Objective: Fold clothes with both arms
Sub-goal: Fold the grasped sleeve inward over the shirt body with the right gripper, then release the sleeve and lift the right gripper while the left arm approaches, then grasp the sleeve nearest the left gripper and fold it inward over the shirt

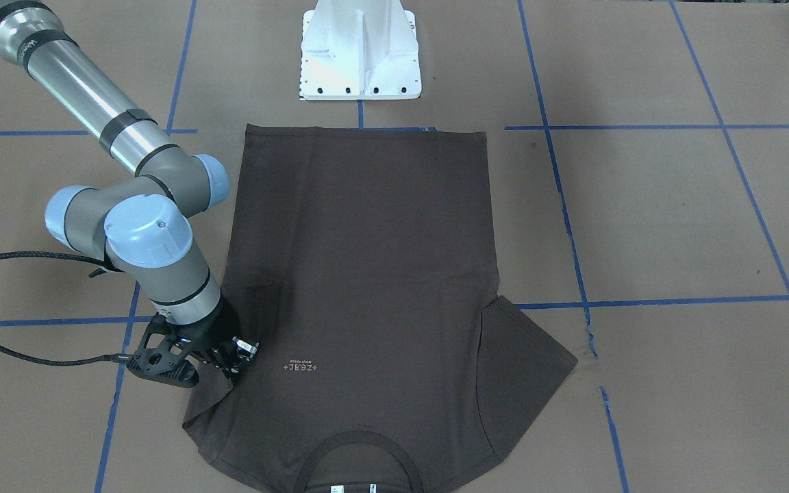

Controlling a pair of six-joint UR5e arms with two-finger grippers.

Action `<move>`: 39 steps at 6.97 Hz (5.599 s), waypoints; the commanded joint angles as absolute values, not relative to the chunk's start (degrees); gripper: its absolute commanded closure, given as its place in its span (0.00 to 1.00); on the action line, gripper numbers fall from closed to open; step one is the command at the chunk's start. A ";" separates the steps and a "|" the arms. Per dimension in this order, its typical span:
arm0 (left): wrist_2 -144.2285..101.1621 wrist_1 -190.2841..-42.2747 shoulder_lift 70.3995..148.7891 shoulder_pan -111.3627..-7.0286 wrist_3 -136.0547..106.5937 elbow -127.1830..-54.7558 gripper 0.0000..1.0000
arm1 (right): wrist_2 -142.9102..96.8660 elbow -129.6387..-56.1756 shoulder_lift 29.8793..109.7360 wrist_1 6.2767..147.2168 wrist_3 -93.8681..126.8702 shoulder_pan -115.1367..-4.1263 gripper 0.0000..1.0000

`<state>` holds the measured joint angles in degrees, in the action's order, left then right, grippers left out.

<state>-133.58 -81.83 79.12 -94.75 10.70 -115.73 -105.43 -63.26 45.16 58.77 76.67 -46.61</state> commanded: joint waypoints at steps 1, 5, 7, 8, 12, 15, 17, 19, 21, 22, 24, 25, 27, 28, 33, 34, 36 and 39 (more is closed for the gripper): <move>-133.68 -81.74 79.19 -94.66 10.55 -116.36 0.00 | -104.24 -59.33 41.31 58.89 76.82 -46.41 1.00; -139.65 -84.88 80.32 -94.22 5.41 -116.72 0.00 | -101.33 -63.08 42.01 58.71 76.64 -45.00 0.00; -145.69 -99.17 84.79 -90.63 -6.37 -109.64 0.00 | -108.24 -72.38 48.14 58.97 76.29 -45.78 0.00; -145.29 -101.93 88.47 -86.26 -10.42 -106.21 0.00 | -109.76 -75.21 50.95 58.89 76.20 -46.49 0.00; -135.63 -106.05 108.06 -68.33 -38.70 -91.64 0.00 | -114.24 -82.60 57.46 58.36 76.03 -50.44 0.00; -124.92 -118.16 117.11 -60.50 -49.09 -76.80 0.00 | -117.77 -90.08 62.49 58.62 76.11 -52.47 0.00; -119.05 -122.51 122.24 -55.66 -54.75 -69.02 0.05 | -117.95 -92.37 64.94 58.80 76.03 -52.47 0.00; -117.42 -123.39 126.37 -54.85 -54.93 -63.74 0.12 | -117.77 -92.46 65.30 58.71 76.11 -52.38 0.00; -117.25 -123.92 128.41 -53.62 -54.93 -61.09 0.18 | -117.25 -92.02 65.30 58.80 76.11 -52.21 0.00; -117.25 -124.80 128.58 -53.18 -55.02 -60.39 0.20 | -117.33 -92.02 65.30 58.80 76.11 -52.21 0.00; -117.16 -124.98 128.41 -52.65 -54.93 -60.12 0.26 | -117.33 -92.28 65.30 58.80 76.11 -52.21 0.00; -117.16 -124.98 128.41 -52.47 -54.93 -59.77 0.29 | -117.42 -92.29 65.30 58.80 76.11 -52.12 0.00; -117.16 -124.98 128.58 -52.21 -54.93 -59.50 0.36 | -117.16 -92.28 65.30 58.80 76.11 -52.03 0.00; -117.16 -124.98 128.67 -52.21 -54.93 -59.41 0.36 | -117.16 -92.29 65.30 58.80 76.11 -52.03 0.00; -117.16 -124.98 129.29 -52.21 -54.93 -58.89 0.44 | -117.25 -92.20 65.30 58.80 76.11 -52.03 0.00; -117.16 -124.98 129.37 -52.21 -54.93 -58.89 0.47 | -117.25 -92.28 65.30 58.80 76.11 -52.03 0.00; -117.16 -125.07 129.55 -52.21 -54.93 -58.54 0.47 | -117.16 -92.29 65.30 58.80 76.11 -52.03 0.00; -115.05 -127.18 130.43 -52.21 -54.93 -56.61 0.47 | -117.16 -92.28 65.30 58.80 76.11 -52.03 0.00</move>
